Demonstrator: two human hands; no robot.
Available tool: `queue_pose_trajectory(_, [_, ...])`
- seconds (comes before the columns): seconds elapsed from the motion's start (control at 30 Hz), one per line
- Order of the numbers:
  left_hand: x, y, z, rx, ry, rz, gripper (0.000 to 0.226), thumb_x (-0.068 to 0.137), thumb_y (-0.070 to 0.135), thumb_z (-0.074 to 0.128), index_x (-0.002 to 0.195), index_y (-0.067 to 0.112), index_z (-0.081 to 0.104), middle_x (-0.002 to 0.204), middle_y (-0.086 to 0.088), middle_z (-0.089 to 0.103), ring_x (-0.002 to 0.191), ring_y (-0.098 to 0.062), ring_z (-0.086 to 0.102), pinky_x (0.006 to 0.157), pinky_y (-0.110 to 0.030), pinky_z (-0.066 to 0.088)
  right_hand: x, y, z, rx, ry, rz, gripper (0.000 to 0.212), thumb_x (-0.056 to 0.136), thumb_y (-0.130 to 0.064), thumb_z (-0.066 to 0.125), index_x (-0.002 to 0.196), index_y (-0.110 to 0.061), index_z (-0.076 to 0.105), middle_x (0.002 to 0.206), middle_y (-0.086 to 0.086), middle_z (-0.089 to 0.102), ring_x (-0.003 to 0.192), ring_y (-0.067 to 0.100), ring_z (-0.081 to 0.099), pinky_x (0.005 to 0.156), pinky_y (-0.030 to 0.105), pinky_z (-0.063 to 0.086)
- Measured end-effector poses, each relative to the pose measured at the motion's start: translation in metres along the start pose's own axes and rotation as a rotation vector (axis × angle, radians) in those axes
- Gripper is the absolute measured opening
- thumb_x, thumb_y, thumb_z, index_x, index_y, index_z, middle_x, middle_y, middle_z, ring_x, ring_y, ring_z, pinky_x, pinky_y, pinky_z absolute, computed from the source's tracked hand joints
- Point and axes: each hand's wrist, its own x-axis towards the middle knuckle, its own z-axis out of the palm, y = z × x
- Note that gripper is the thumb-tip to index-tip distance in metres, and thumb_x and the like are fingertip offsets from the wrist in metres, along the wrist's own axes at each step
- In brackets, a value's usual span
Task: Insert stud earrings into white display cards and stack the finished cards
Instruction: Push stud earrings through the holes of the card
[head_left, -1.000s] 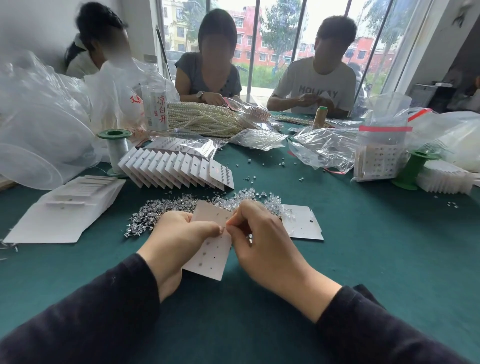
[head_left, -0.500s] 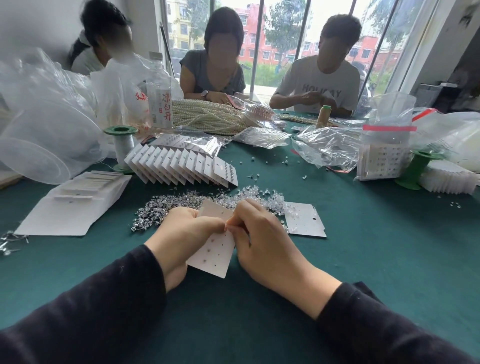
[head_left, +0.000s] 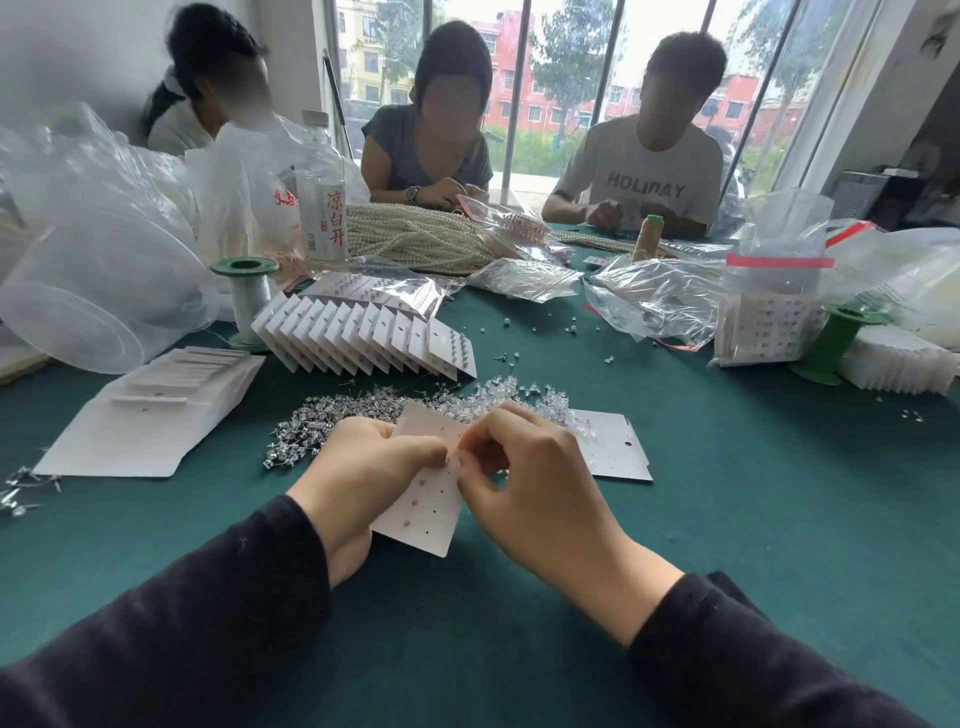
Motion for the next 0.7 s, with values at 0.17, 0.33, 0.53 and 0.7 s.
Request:
queue_pose_trajectory(0.17, [0.0023, -0.0010, -0.0007, 0.026, -0.005, -0.002, 0.022, 0.076, -0.004, 0.063, 0.058, 0.006, 0.056, 0.040, -0.002, 0.059, 0.035, -0.013, 0.057, 0.033, -0.017, 0.041, 0.0002, -0.0015, 0.0025, -0.029, -0.038, -0.014, 0.005, 0.080, -0.005, 0.059, 0.076, -0.005, 0.061, 0.077, 0.005, 0.057, 0.067, 0.020, 0.054, 0.066, 0.037, 0.047])
queue_pose_trajectory(0.33, [0.0047, -0.0014, -0.0013, 0.025, -0.026, -0.006, 0.019, 0.077, -0.006, 0.060, 0.060, 0.004, 0.057, 0.040, -0.003, 0.058, 0.034, -0.013, 0.057, 0.032, -0.015, 0.039, 0.0004, -0.0012, 0.0034, -0.064, -0.052, -0.056, 0.006, 0.081, -0.004, 0.057, 0.076, -0.004, 0.060, 0.077, 0.007, 0.055, 0.066, 0.025, 0.053, 0.062, 0.036, 0.044])
queue_pose_trajectory(0.53, [0.0022, -0.0026, -0.0060, 0.036, -0.055, -0.019, 0.012, 0.076, -0.003, 0.062, 0.066, 0.004, 0.060, 0.048, -0.004, 0.062, 0.040, -0.014, 0.060, 0.036, -0.018, 0.045, -0.0022, -0.0052, 0.0027, -0.070, -0.060, -0.084, 0.006, 0.080, 0.000, 0.057, 0.076, -0.002, 0.060, 0.075, 0.007, 0.055, 0.062, 0.020, 0.049, 0.059, 0.024, 0.038])
queue_pose_trajectory(0.7, [0.0001, -0.0029, -0.0069, 0.049, -0.041, -0.007, 0.004, 0.075, 0.000, 0.064, 0.075, 0.003, 0.062, 0.058, -0.007, 0.064, 0.046, -0.015, 0.062, 0.042, -0.022, 0.049, -0.0046, -0.0078, 0.0021, -0.079, -0.051, -0.099, 0.004, 0.079, 0.002, 0.057, 0.077, 0.001, 0.060, 0.075, 0.008, 0.056, 0.062, 0.020, 0.049, 0.059, 0.026, 0.039])
